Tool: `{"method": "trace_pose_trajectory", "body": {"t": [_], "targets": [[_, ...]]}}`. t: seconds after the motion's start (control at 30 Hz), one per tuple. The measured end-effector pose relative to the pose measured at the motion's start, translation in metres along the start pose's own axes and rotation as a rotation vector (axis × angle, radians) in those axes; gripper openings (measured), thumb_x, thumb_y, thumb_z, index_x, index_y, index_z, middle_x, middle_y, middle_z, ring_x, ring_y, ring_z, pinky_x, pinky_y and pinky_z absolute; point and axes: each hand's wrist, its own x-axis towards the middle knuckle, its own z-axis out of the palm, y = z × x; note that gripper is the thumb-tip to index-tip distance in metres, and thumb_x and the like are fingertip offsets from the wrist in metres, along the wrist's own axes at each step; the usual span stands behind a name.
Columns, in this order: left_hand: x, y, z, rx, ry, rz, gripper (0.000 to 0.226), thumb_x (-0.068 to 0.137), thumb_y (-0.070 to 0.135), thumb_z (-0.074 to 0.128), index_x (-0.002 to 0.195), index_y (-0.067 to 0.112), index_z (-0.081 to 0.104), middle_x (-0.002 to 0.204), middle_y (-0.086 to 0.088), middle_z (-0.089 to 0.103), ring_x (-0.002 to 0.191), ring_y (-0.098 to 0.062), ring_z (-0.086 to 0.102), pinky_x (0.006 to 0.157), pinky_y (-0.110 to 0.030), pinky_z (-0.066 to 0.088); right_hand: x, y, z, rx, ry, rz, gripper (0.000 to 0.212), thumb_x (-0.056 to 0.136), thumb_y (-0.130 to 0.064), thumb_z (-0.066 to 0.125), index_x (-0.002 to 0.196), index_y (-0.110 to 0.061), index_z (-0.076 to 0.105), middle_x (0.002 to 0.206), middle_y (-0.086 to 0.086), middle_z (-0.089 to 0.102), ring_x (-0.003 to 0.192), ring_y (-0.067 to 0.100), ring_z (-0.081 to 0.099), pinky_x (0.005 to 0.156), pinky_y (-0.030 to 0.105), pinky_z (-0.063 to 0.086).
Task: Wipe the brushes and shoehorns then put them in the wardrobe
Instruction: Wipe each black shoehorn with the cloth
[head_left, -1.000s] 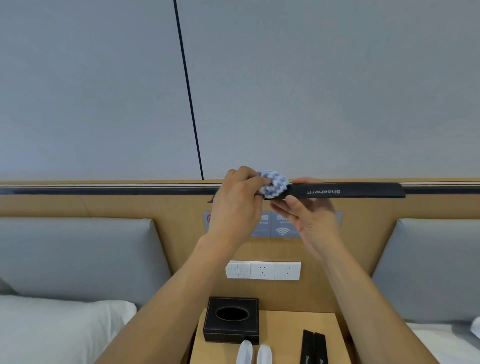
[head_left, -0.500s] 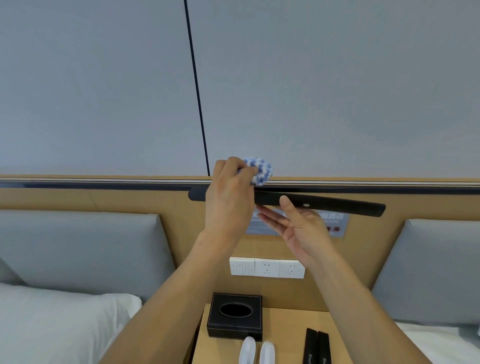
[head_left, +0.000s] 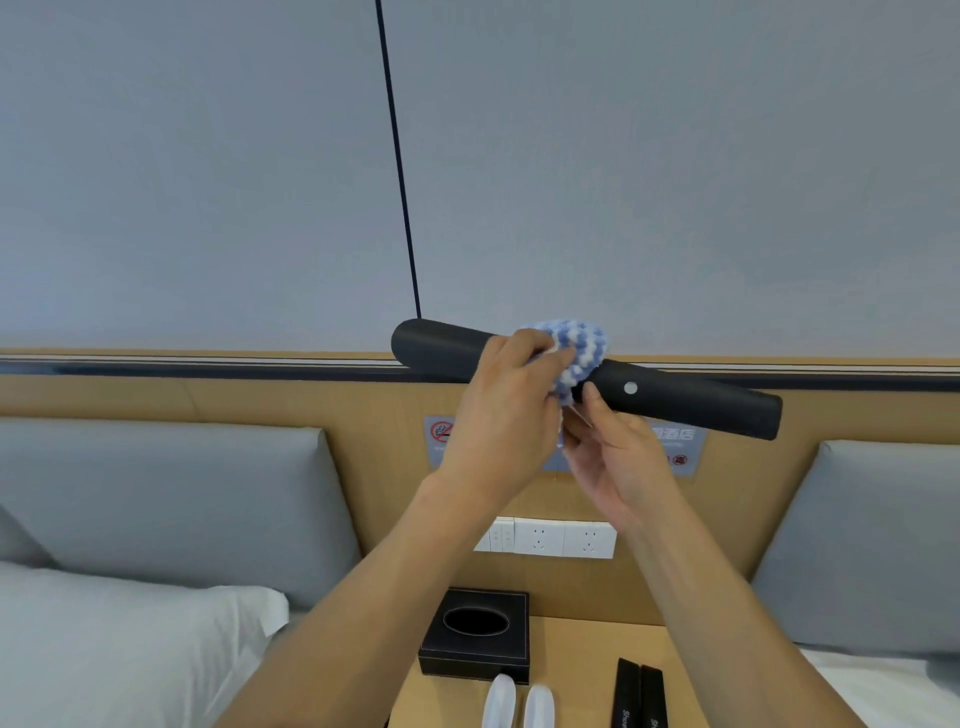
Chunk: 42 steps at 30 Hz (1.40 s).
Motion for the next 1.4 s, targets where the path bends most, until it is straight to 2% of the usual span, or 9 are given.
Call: {"method": "trace_pose_trajectory", "body": {"t": [0.17,0.33,0.53,0.7,0.87,1.0,1.13,1.23,1.4], "targets": [[-0.001,-0.029,-0.007,0.053,0.053,-0.057,0.035,0.076,-0.015,0.059,0.104,0.001,0.074,0.111,-0.011,0.065,0.103,-0.031,0.056,0.085,-0.027,0.043,0.002,-0.01,-0.008,-0.024,0.023,-0.051,0.046,0.092,-0.02,0.059,0.126,0.011,0.057,0.12,0.026,0.067,0.116,0.037,0.065,0.092,0.038,0.057],[-0.003,-0.079,-0.023,0.13,0.095,-0.251,0.036,0.076,-0.016,0.059,0.104,0.001,0.074,0.109,-0.014,0.065,0.101,-0.033,0.059,0.081,-0.021,0.034,0.002,-0.022,-0.015,-0.071,0.036,-0.068,0.032,0.087,-0.02,0.063,0.112,0.001,0.064,0.118,0.024,0.07,0.113,0.037,0.067,0.092,0.042,0.058],[-0.007,-0.088,-0.03,0.159,0.097,-0.347,0.038,0.077,-0.013,0.058,0.11,0.001,0.072,0.109,-0.015,0.064,0.1,-0.033,0.058,0.079,-0.024,0.037,0.007,-0.021,-0.01,-0.1,0.032,-0.079,0.025,0.086,-0.025,0.065,0.097,-0.002,0.064,0.114,0.026,0.07,0.11,0.038,0.069,0.092,0.041,0.058],[-0.009,-0.05,-0.016,0.071,-0.028,-0.199,0.042,0.075,-0.016,0.057,0.109,0.003,0.073,0.107,-0.012,0.065,0.099,-0.031,0.059,0.079,-0.026,0.041,0.016,-0.011,0.0,-0.196,0.015,-0.082,0.026,0.096,-0.024,0.058,0.114,-0.005,0.061,0.109,0.021,0.073,0.103,0.034,0.072,0.083,0.037,0.061],[0.001,-0.015,-0.013,-0.031,-0.101,0.005,0.032,0.082,-0.008,0.059,0.107,0.005,0.074,0.107,-0.011,0.065,0.099,-0.028,0.057,0.08,-0.036,0.047,0.018,-0.002,0.006,-0.39,0.029,-0.055,0.025,0.102,-0.031,0.05,0.106,-0.017,0.07,0.092,0.007,0.076,0.078,0.018,0.072,0.063,0.029,0.059],[0.013,-0.015,-0.017,-0.054,-0.123,0.056,0.037,0.08,-0.012,0.058,0.109,0.005,0.074,0.111,-0.01,0.065,0.102,-0.027,0.057,0.086,-0.033,0.045,0.015,-0.017,-0.002,-0.493,-0.065,0.018,0.035,0.101,-0.042,0.049,0.117,-0.018,0.069,0.109,0.012,0.075,0.096,0.025,0.072,0.074,0.037,0.06],[0.019,-0.017,-0.014,-0.057,-0.097,0.112,0.032,0.083,-0.01,0.06,0.105,0.007,0.076,0.109,-0.009,0.066,0.101,-0.027,0.058,0.083,-0.03,0.047,0.008,-0.031,-0.011,-0.591,-0.285,0.006,0.03,0.088,-0.015,0.072,0.117,-0.013,0.066,0.117,0.014,0.071,0.105,0.032,0.07,0.079,0.04,0.06],[0.023,-0.014,-0.01,-0.034,-0.088,0.164,0.025,0.084,-0.005,0.06,0.1,0.006,0.077,0.107,-0.01,0.067,0.096,-0.031,0.06,0.078,-0.029,0.046,0.006,-0.034,-0.015,-0.688,-0.264,-0.008,0.032,0.086,0.006,0.069,0.114,-0.009,0.065,0.109,0.011,0.074,0.101,0.031,0.072,0.077,0.039,0.061],[0.041,-0.008,-0.014,-0.034,-0.025,0.212,0.025,0.081,0.0,0.059,0.097,0.006,0.078,0.104,-0.012,0.068,0.093,-0.034,0.062,0.075,-0.031,0.048,0.003,-0.043,-0.018,-0.783,-0.307,0.027,0.034,0.086,0.011,0.066,0.111,-0.011,0.067,0.106,0.01,0.075,0.098,0.025,0.072,0.073,0.037,0.06]]}}
